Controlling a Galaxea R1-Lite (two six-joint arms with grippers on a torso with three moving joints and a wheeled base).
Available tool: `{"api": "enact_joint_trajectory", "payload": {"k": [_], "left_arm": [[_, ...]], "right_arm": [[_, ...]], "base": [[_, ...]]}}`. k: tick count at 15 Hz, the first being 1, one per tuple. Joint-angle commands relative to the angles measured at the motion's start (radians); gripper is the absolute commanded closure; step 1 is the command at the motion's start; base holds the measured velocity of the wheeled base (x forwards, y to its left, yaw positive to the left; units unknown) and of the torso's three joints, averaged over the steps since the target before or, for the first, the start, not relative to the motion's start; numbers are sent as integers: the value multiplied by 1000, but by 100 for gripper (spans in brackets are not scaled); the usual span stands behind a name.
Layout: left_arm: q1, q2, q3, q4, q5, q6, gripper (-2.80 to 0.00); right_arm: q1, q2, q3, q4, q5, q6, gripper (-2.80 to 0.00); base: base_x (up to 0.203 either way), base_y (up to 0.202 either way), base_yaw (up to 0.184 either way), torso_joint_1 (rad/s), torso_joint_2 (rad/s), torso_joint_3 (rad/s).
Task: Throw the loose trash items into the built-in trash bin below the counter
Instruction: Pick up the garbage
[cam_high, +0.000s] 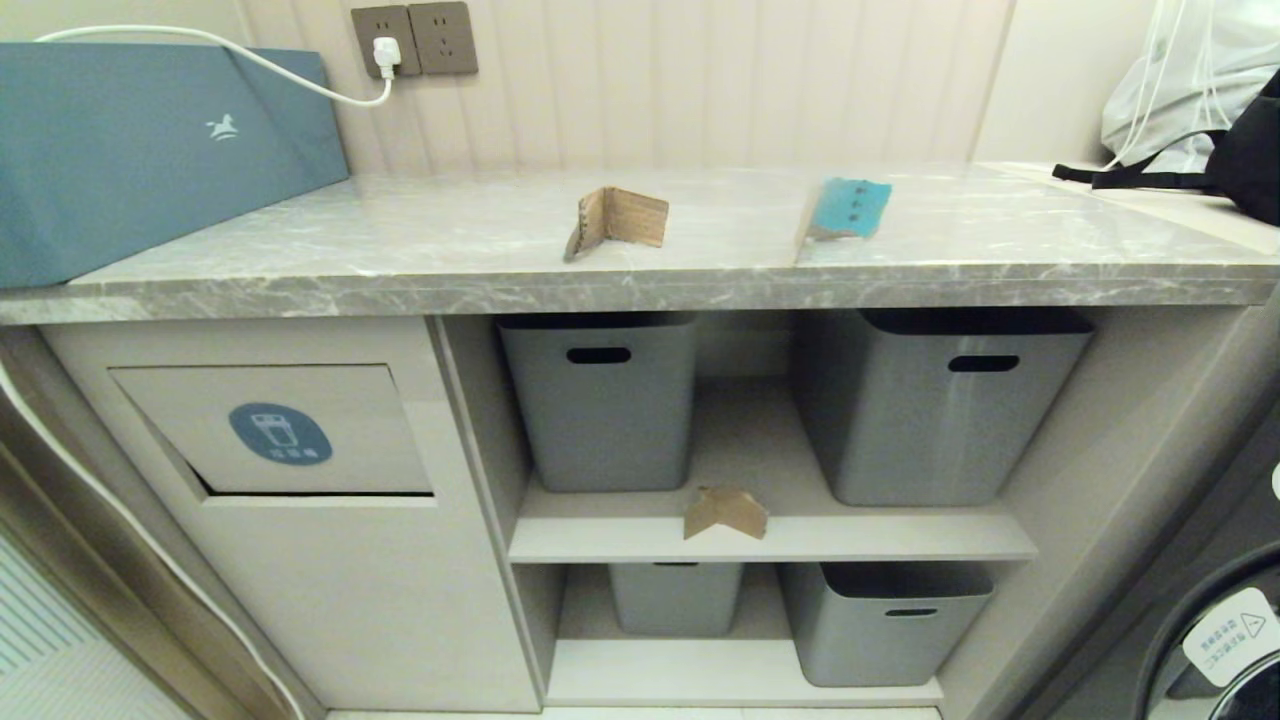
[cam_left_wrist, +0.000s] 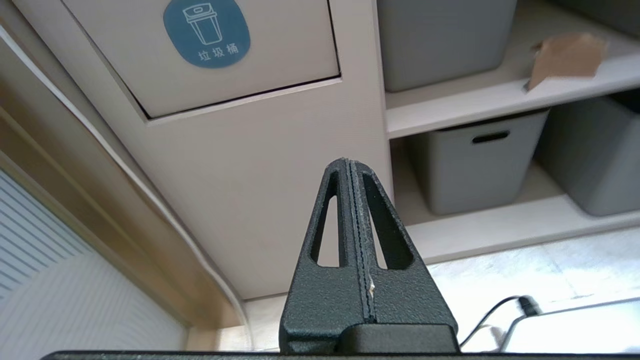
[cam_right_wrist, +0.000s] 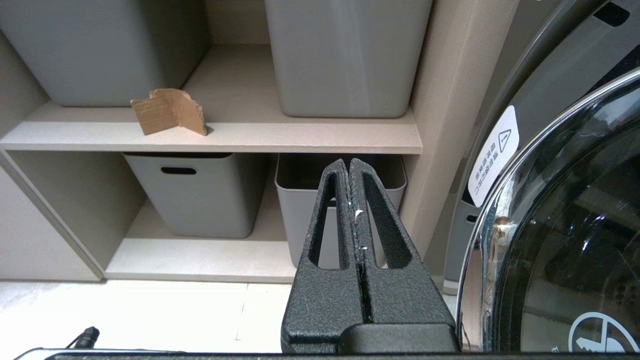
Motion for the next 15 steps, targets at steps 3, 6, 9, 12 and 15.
{"api": "enact_joint_trajectory", "payload": {"k": [3, 6, 9, 12, 15], "left_arm": [[1, 45, 0, -4, -2, 13, 0], [-4, 158, -39, -35, -16, -11, 0], [-31, 353, -127, -207, -139, -14, 0], [-56, 542, -269, -292, -214, -23, 0], [-102, 760, -556, -299, -284, -30, 0]], "right_arm": [[0, 0, 0, 0, 0, 0, 0], [0, 0, 0, 0, 1, 0, 0], [0, 0, 0, 0, 0, 0, 0], [0, 0, 0, 0, 0, 0, 0], [1, 0, 0, 0, 0, 0, 0]], "base": [[0, 0, 0, 0, 0, 0], [0, 0, 0, 0, 0, 0], [0, 0, 0, 0, 0, 0], [0, 0, 0, 0, 0, 0], [0, 0, 0, 0, 0, 0]]}}
